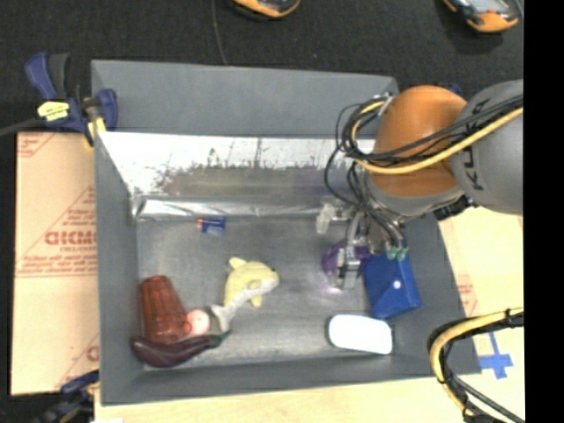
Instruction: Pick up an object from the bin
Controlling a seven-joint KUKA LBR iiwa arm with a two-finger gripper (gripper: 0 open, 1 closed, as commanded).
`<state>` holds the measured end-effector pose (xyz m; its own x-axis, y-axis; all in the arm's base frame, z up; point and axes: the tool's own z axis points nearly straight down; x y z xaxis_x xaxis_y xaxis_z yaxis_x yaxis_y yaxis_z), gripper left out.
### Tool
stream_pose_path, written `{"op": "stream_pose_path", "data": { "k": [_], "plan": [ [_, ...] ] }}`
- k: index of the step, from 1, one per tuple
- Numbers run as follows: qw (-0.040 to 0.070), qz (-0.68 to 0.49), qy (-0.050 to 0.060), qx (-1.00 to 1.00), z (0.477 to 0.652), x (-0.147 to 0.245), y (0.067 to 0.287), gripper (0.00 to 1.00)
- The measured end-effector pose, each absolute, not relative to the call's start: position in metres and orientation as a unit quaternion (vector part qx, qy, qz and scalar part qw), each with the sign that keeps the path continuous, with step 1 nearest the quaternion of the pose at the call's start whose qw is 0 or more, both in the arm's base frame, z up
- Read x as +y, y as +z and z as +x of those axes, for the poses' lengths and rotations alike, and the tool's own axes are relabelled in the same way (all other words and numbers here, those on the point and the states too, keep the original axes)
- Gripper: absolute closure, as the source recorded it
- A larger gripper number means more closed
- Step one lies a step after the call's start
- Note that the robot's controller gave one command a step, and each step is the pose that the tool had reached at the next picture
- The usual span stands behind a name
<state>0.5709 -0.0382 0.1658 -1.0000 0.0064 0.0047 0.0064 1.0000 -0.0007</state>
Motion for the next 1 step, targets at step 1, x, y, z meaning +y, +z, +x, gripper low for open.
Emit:
{"op": "stream_pose_path", "data": {
  "k": [1],
  "plan": [
    [-0.002, -0.003, 0.001, -1.000, 0.5727, -0.0384, 0.1703, 0.00]
  ]
}}
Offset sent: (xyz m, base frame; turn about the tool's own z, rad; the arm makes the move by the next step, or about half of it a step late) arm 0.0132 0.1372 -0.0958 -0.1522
